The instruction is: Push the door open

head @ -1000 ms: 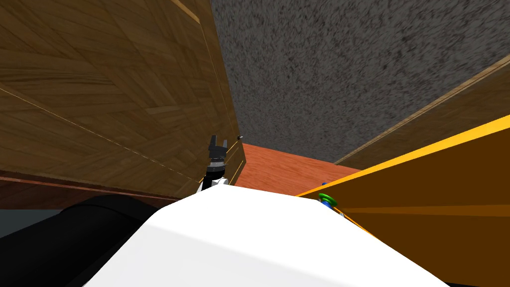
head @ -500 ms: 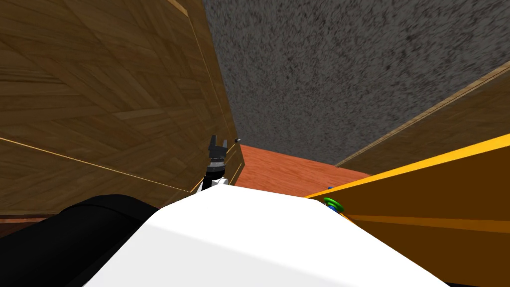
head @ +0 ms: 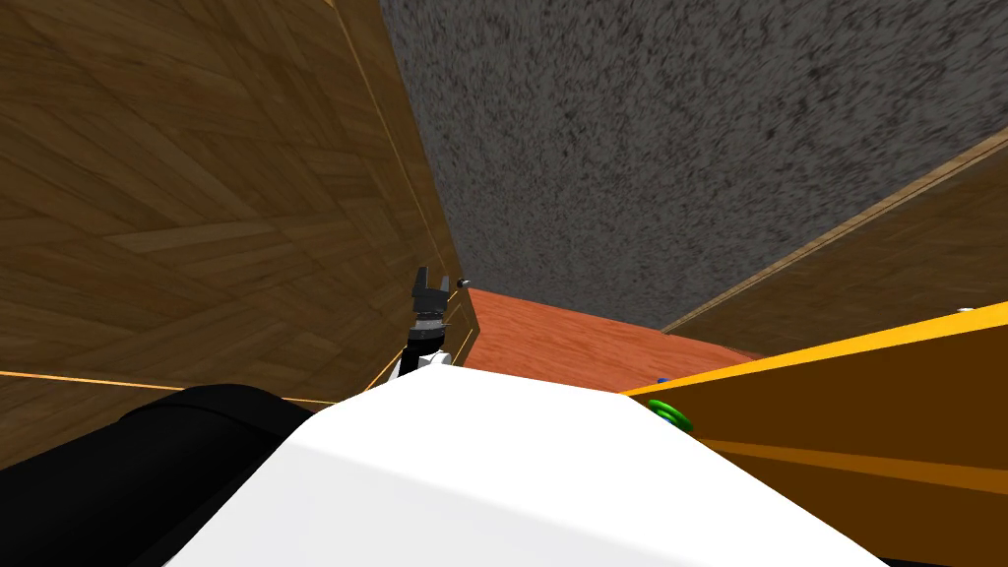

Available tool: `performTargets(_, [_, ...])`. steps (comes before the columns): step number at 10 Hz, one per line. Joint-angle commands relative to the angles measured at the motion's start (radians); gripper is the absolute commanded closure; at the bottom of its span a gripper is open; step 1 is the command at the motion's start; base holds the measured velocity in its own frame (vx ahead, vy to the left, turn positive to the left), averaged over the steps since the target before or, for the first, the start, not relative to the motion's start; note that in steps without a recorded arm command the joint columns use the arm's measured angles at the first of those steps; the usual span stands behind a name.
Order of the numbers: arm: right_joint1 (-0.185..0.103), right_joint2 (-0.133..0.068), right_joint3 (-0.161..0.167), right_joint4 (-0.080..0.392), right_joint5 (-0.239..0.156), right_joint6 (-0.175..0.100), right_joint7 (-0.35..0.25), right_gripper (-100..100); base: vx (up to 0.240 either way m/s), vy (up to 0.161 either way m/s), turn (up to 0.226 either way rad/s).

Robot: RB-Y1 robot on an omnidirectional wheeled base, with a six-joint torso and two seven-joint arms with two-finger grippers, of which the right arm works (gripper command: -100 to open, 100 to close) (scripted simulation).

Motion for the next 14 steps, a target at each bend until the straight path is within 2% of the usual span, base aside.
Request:
performTargets(1, [0.000, -0.025, -0.003, 0.001, -0.031, 0.001, 0.016, 100, 0.081, -0.024, 0.017])
performTargets(4, [0.000, -0.052, -0.008, 0.004, -0.092, 0.002, 0.049, 100, 0.141, -0.060, 0.018])
performTargets(7, [0.001, -0.057, -0.012, 0.005, -0.136, 0.003, 0.072, 100, 0.119, -0.070, 0.005])
performTargets(9, [0.001, -0.053, -0.015, 0.007, -0.181, 0.004, 0.096, 100, 0.106, -0.059, 0.016])
performTargets(11, [0.001, -0.053, -0.015, 0.007, -0.181, 0.004, 0.096, 100, 0.074, -0.044, -0.001])
performTargets(13, [0.001, -0.039, -0.019, 0.009, -0.223, 0.004, 0.118, 100, 0.090, -0.044, 0.005])
performTargets(14, [0.001, -0.026, -0.021, 0.009, -0.247, 0.005, 0.130, 100, 0.127, -0.086, -0.002])
